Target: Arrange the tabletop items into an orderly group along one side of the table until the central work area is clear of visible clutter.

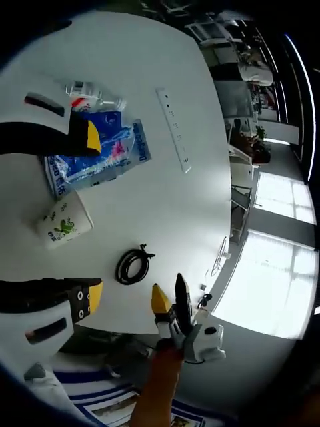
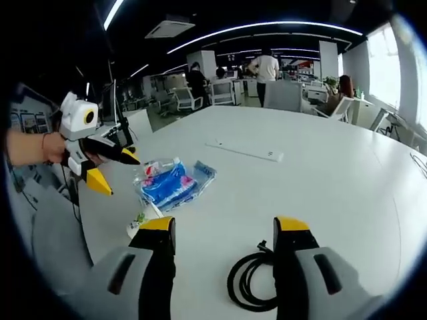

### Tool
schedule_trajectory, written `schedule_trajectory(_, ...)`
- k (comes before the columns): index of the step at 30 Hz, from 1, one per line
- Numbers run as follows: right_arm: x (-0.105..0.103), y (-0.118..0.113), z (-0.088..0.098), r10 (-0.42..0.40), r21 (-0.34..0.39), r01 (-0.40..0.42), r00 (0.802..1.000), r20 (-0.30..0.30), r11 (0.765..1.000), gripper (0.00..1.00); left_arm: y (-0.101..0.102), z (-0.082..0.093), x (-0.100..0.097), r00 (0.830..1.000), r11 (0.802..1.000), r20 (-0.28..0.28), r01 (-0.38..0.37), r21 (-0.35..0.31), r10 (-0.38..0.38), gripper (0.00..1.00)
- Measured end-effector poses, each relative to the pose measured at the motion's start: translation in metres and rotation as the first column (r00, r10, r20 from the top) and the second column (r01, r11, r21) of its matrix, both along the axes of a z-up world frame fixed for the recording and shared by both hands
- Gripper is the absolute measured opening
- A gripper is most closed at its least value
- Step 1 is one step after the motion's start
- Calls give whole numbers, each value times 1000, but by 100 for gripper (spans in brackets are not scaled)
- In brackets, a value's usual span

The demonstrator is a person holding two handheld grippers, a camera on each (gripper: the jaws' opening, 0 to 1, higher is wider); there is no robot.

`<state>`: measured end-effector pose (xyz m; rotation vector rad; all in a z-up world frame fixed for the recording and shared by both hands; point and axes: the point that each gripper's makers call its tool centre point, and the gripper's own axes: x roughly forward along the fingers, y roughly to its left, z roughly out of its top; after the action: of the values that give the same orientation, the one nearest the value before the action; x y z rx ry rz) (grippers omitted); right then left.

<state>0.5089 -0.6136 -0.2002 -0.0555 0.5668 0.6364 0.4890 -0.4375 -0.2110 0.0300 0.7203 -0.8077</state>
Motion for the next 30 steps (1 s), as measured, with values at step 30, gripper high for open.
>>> schedule_trajectory(30, 28, 86, 15, 221, -16, -221, 975, 31, 975, 56, 101, 19, -23, 976, 977, 27, -214, -6, 214, 75)
